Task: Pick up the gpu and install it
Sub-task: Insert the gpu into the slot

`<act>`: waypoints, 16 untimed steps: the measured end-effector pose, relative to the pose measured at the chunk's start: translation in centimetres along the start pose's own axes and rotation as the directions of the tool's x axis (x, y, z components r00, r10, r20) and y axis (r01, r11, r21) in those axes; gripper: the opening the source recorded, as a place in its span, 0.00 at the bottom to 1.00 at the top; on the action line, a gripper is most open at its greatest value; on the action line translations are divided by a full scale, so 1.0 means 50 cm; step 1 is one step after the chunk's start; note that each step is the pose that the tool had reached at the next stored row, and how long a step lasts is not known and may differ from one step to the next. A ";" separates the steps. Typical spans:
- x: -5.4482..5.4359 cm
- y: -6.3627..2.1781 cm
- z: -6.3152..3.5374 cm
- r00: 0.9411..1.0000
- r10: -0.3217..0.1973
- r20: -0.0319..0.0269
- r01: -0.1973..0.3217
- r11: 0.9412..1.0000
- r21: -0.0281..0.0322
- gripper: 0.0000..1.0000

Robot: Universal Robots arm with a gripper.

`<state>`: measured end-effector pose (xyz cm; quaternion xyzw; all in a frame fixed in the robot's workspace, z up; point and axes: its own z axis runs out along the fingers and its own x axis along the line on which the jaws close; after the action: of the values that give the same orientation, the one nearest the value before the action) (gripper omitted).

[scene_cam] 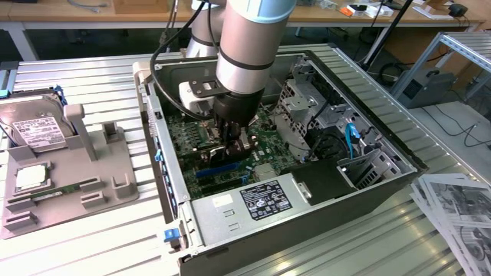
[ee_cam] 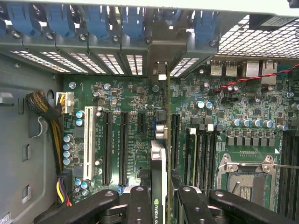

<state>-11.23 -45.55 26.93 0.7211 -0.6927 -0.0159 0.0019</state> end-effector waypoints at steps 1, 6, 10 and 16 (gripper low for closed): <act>0.000 0.000 0.000 1.000 0.000 0.000 0.000 1.000 0.000 0.27; 0.000 0.000 0.000 1.000 0.000 0.000 0.000 1.000 0.000 0.27; 0.000 0.000 0.000 1.000 0.000 0.000 0.000 1.000 0.000 0.27; 0.000 0.000 0.000 1.000 0.019 0.001 -0.019 1.000 0.000 0.27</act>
<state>-11.23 -45.55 26.93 0.7144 -0.6995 -0.0159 0.0017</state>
